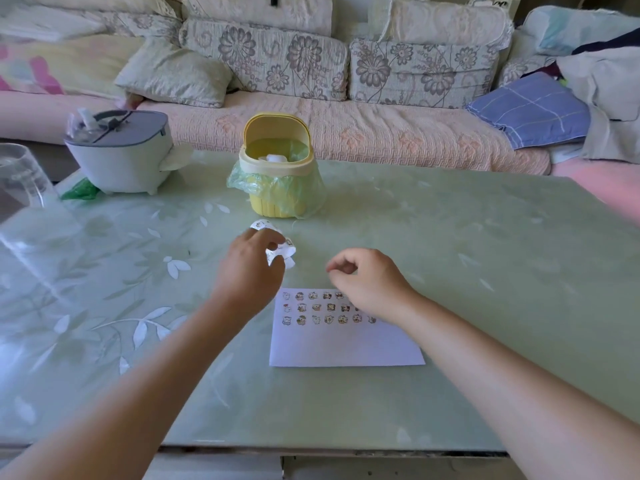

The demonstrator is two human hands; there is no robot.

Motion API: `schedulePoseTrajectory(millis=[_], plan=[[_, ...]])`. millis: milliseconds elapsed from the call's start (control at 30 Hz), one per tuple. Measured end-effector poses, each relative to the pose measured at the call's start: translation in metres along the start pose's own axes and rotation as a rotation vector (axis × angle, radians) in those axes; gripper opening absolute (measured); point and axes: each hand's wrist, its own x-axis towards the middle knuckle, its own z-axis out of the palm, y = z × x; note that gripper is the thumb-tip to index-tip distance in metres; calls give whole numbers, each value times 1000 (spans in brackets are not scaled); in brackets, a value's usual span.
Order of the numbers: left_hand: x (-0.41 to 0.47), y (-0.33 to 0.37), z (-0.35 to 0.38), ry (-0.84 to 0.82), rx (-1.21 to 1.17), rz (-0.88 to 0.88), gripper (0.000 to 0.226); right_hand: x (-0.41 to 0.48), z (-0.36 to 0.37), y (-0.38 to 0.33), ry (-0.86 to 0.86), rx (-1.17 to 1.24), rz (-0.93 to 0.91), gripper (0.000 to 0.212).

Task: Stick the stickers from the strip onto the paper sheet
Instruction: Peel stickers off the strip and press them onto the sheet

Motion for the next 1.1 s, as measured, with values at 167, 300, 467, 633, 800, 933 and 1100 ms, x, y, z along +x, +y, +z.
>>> schedulePoseTrajectory(millis=[167,300,467,633,800,933,1100], plan=[[10,-18,-8,-108,44,-169,41,15,24,-18,-70,97,51,15],[14,-20,-10,-195,-14,-235,48,27,42,-29,-101,134,135,23],[16,-26,-13,-261,-86,-251,28,39,58,-37,-107,208,195,25],[18,-24,-18,-268,-141,-186,3,42,66,-41,-55,268,154,25],[17,-18,-23,-283,-267,-263,8,41,57,-44,-57,433,168,14],[14,-15,-25,-305,-329,-295,8,38,53,-41,-23,446,144,11],[8,-10,-27,-336,-407,-318,11,37,54,-34,54,292,-36,20]])
